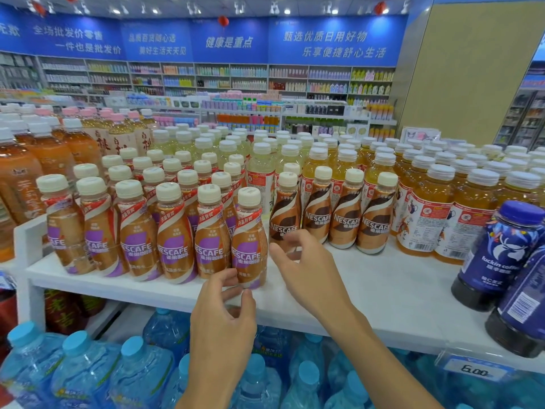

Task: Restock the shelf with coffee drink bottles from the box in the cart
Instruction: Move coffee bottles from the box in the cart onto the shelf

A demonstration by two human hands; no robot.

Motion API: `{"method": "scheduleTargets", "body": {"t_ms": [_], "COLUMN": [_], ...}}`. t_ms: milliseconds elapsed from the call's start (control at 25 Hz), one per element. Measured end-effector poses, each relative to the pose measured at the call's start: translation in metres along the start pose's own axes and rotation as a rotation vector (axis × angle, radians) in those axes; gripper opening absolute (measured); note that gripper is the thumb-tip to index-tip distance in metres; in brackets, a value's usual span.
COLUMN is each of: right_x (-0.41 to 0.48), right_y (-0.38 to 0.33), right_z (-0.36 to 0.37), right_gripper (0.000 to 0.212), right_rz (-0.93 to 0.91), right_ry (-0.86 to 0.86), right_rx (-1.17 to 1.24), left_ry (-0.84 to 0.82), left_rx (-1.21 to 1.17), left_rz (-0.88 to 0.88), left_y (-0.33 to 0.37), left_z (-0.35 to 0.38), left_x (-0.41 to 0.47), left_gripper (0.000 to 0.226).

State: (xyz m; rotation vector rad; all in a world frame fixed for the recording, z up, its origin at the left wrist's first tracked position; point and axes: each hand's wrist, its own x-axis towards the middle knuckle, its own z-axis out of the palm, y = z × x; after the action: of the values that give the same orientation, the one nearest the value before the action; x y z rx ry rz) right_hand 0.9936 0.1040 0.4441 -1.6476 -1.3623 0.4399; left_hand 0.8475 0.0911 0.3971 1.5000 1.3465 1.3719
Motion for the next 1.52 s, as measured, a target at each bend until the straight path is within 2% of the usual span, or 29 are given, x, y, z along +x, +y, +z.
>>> {"method": "scheduleTargets", "body": {"t_ms": [120, 240, 440, 560, 680, 800, 960, 1080, 1280, 1520], "right_x": [-0.004, 0.013, 0.043, 0.06, 0.076, 0.101, 0.134, 0.155, 0.169, 0.176], "right_y": [-0.04, -0.063, -0.082, -0.094, -0.107, -0.126, -0.144, -0.147, -0.146, -0.146], "right_z": [-0.013, -0.019, -0.028, -0.035, -0.039, -0.045, -0.042, -0.037, -0.032, -0.021], "right_gripper": [0.05, 0.059, 0.035, 0.039, 0.045, 0.034, 0.034, 0.021, 0.023, 0.023], "right_rz": [-0.108, -0.17, -0.224, -0.225, -0.242, -0.245, -0.186, -0.102, 0.005, -0.003], "right_ry": [-0.125, -0.159, -0.252, -0.31, -0.281, -0.214, -0.264, -0.298, -0.24, -0.269], "right_rx": [0.046, -0.074, -0.197, -0.323, -0.325, -0.313, -0.412, -0.393, -0.381, -0.499], "left_ry": [0.0, -0.002, -0.004, 0.001, -0.004, -0.002, 0.001, -0.013, 0.044, 0.075], "left_rx": [0.031, 0.045, 0.058, 0.083, 0.081, 0.083, 0.12, 0.127, 0.01, -0.007], "left_rz": [0.011, 0.006, 0.025, 0.034, 0.039, 0.038, 0.099, 0.104, 0.065, 0.049], "left_y": [0.0, 0.0, -0.001, -0.003, -0.006, -0.007, -0.006, -0.008, -0.01, -0.014], "left_z": [0.0, 0.0, -0.003, -0.003, -0.004, -0.007, -0.007, -0.008, -0.015, -0.02], "left_x": [0.0, 0.0, 0.002, 0.005, 0.005, 0.001, -0.004, -0.006, -0.009, -0.006], "left_gripper": [0.029, 0.03, 0.028, 0.03, 0.032, 0.032, 0.036, 0.035, 0.032, 0.039]}}
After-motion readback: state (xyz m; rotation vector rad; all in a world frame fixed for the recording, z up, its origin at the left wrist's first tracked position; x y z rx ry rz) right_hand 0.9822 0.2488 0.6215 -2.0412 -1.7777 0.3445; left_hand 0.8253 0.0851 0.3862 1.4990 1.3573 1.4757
